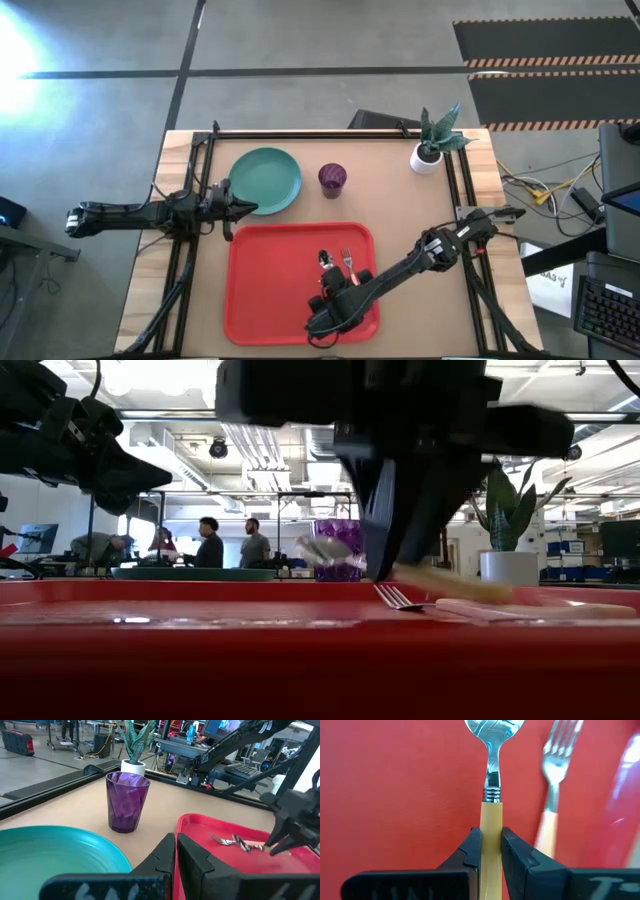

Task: Pick and place plate/cup/fork/spoon on tray
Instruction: Put the orange spoon on the red serving tray to the left of the orange fork

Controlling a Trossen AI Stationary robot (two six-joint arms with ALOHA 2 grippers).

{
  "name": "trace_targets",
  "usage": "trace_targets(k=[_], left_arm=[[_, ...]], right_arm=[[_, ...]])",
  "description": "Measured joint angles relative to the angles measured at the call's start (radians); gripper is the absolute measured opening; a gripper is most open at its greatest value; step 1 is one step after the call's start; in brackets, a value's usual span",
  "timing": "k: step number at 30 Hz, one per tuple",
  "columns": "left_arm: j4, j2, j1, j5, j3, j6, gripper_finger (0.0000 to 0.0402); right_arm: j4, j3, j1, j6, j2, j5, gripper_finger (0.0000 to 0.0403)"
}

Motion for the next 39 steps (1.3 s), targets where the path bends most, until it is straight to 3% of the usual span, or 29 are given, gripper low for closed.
trace_targets(k=[19,30,39], left_arm=[[-0.001,0.000,0.000,0.000,0.000,0.000,0.0000],[0.000,0.005,0.000,0.000,0.000,0.000,0.0000],[-0.001,0.009,0.000,0.000,0.000,0.000,0.0000]], right_arm=[[0.242,-0.245,-0.029,-0.055,-0.084,-0.047,0.0033],[0.409,-0.494,-0.026,0.065,-0.220,-0.008,0.0033],[0.527,-0.548,-0.012,0.103,-0.233,0.022,0.0033]])
